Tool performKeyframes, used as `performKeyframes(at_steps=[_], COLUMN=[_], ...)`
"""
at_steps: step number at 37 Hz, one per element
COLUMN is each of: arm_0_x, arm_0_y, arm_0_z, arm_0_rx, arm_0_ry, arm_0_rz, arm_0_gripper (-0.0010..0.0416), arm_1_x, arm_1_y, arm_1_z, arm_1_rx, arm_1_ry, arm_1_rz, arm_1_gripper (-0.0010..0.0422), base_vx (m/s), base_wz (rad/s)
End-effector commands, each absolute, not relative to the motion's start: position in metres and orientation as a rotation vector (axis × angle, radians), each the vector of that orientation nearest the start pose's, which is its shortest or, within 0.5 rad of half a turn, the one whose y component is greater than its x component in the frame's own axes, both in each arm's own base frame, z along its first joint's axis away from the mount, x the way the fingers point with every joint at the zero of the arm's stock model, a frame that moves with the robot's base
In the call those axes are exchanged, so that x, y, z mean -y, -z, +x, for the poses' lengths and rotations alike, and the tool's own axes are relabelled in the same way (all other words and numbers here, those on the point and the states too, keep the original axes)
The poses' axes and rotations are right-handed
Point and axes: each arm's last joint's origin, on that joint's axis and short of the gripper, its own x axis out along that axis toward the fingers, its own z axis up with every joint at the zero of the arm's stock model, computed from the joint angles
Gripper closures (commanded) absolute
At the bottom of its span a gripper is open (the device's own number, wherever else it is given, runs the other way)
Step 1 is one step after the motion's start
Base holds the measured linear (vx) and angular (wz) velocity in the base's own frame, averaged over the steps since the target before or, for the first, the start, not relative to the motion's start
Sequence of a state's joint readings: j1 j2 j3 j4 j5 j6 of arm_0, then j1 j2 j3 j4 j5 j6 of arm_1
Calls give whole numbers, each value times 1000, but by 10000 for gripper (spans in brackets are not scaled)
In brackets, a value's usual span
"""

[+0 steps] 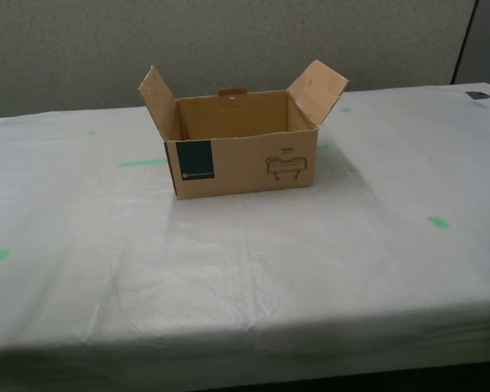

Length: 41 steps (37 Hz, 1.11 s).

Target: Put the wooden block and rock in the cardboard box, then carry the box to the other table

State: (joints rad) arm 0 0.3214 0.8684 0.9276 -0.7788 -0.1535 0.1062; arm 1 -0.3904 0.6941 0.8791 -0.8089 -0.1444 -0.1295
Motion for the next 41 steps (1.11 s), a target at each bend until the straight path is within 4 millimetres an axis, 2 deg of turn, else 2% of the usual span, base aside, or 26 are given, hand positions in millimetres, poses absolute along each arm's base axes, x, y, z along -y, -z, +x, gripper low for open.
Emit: performKeyframes(at_steps=[1,41], arm_0_x=[-56,-55], arm_0_y=[-316,-315], arm_0_z=[153,152], arm_0_rx=[-746,-760], arm_0_ry=[-413,-411], arm_0_rz=[40,39], arm_0_gripper=[283,284], arm_1_x=[44,44], arm_1_y=[-320,-320], arm_1_z=[117,117], arm_1_rx=[-617,-616], arm_1_ry=[201,201], arm_1_rz=[39,39], arm_1_gripper=[105,105], base_vx=[0,0], base_wz=[0,0])
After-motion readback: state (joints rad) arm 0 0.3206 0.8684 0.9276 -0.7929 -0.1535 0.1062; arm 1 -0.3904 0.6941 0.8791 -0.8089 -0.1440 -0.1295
